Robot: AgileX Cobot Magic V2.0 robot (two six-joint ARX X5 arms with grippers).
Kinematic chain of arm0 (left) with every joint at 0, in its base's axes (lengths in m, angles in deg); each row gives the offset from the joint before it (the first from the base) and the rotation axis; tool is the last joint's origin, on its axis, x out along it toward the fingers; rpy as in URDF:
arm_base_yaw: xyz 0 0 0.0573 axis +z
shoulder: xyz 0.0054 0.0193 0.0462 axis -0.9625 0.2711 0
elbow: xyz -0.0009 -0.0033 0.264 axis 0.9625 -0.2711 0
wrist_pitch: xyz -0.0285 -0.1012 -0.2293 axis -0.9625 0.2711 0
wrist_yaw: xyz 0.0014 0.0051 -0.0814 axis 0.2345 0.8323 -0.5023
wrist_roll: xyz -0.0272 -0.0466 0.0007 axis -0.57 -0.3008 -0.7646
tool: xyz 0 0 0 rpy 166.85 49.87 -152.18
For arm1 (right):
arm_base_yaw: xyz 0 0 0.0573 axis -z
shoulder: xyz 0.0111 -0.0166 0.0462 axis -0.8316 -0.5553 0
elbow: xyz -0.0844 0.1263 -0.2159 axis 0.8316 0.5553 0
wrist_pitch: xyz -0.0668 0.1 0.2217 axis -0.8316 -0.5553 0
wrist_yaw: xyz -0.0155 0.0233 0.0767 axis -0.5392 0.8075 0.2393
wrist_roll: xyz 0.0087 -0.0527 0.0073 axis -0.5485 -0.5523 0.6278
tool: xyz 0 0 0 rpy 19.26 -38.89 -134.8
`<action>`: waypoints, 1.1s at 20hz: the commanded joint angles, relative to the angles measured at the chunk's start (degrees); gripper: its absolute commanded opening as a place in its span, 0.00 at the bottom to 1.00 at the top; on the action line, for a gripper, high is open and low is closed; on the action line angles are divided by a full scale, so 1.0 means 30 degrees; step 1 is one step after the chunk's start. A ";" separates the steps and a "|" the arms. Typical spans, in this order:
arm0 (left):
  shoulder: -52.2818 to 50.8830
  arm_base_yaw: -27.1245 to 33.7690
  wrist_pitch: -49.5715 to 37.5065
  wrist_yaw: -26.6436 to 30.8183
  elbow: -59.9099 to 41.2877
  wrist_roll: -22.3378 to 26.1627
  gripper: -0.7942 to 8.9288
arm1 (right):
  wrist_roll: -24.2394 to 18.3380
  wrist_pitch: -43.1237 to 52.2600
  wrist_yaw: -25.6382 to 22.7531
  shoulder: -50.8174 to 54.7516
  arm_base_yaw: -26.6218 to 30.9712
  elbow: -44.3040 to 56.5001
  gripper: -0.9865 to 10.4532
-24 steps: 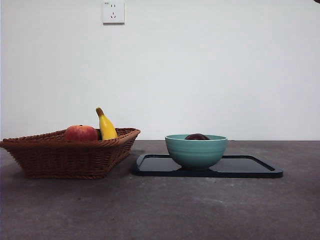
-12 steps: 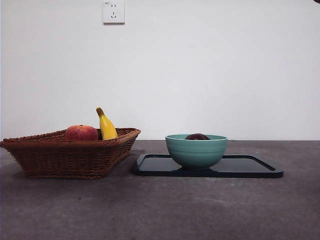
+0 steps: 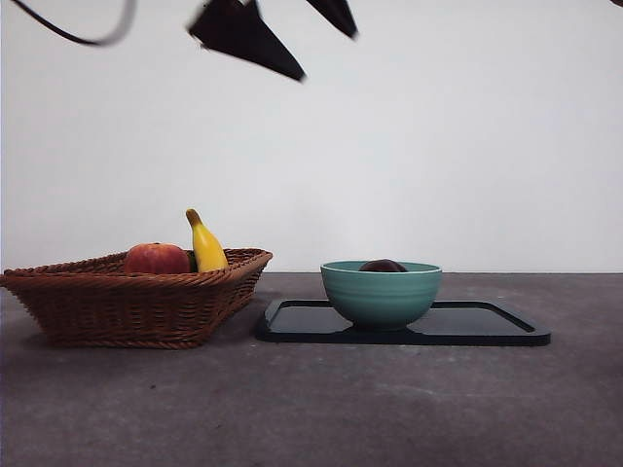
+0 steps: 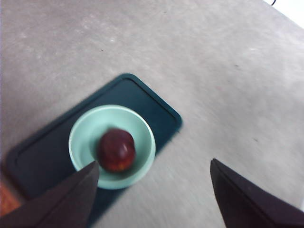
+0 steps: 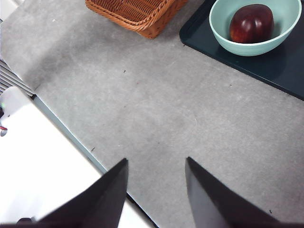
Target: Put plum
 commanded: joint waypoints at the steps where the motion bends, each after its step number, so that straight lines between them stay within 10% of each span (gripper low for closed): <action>1: 0.2565 -0.0306 -0.0182 0.0423 0.1938 0.0022 0.47 | 0.0146 0.0204 0.0044 -0.0051 -0.0131 -0.0160 0.26; 22: 1.1242 -0.1173 -0.3293 0.2098 0.4262 0.0743 0.47 | 0.0211 0.0175 0.0036 -0.0058 -0.0131 -0.0160 0.26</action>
